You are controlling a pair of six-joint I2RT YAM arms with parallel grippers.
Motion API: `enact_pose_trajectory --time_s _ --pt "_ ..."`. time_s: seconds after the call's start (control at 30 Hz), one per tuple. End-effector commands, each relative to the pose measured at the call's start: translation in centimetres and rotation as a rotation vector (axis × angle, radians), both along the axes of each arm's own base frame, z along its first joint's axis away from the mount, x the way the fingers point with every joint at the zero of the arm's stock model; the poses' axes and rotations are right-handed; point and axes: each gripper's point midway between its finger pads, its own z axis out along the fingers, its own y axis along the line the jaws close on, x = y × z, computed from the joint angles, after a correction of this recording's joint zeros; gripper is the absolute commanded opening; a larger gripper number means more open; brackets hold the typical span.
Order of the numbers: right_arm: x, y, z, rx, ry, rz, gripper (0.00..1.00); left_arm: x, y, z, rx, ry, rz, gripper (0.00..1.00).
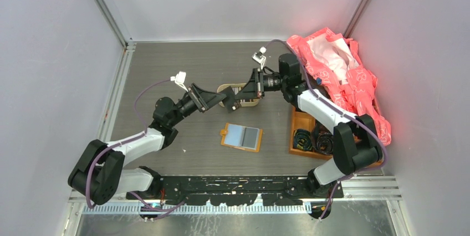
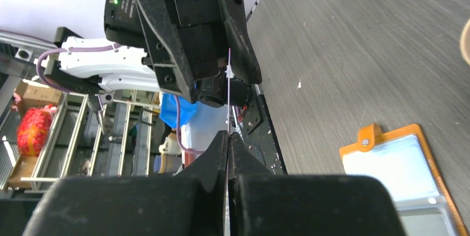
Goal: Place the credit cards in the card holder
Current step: Pick up the credit card from the storage box, then insert the credit card into the card holder.
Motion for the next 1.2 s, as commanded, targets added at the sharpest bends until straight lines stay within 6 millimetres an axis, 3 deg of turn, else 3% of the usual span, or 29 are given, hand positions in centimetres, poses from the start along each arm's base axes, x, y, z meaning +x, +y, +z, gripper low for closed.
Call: enact_pose_trajectory --time_s 0.0,0.07,0.13,0.17,0.2,0.33,0.47,0.53,0.67,0.77,1.03,1.17 --pt "-1.1 0.5 1.5 0.036 -0.083 0.059 0.01 0.1 -0.6 3.3 -0.073 -0.086 -0.031 0.42" --pt "-1.5 0.8 1.4 0.037 -0.082 0.076 0.01 0.0 -0.9 3.2 -0.084 -0.088 -0.053 0.27" --pt "-1.7 0.9 1.4 0.035 -0.09 0.086 0.01 0.1 -1.2 2.9 -0.086 -0.095 -0.071 0.04" --pt "-1.7 0.9 1.4 0.032 -0.097 0.09 0.01 0.0 -1.3 2.8 -0.086 -0.104 -0.083 0.01" --pt "-1.7 0.9 1.3 0.028 -0.114 0.094 0.02 -0.1 -1.3 2.8 -0.085 -0.116 -0.092 0.0" --pt "-1.9 -1.3 0.3 -0.123 -0.316 0.129 0.29 -0.4 -0.3 1.2 -0.013 -0.108 -0.14 0.0" --pt "-3.1 -4.4 -1.3 -0.32 -0.58 0.194 0.5 -2.0 -0.1 -3.4 0.194 0.005 -0.246 0.0" --pt "-3.8 -5.7 -3.0 -0.377 -0.725 0.25 0.61 -3.1 0.3 -6.3 0.337 0.089 -0.293 0.0" --pt "-8.1 -8.0 -8.0 -0.341 -1.047 0.548 0.66 -4.9 1.4 -9.6 0.536 0.142 -0.351 0.0" --pt "-9.7 -8.0 -10.7 -0.313 -1.15 0.675 0.64 -5.2 0.7 -9.8 0.522 0.118 -0.392 0.0" --pt "-11.6 -5.5 -16.6 -0.448 -1.191 0.93 0.24 -3.0 -1.8 -10.6 0.481 0.066 -0.414 0.0" --pt "-12.9 -4.8 -19.1 -0.499 -1.21 1.066 0.16 -2.0 -2.6 -11.7 0.459 0.079 -0.416 0.0"
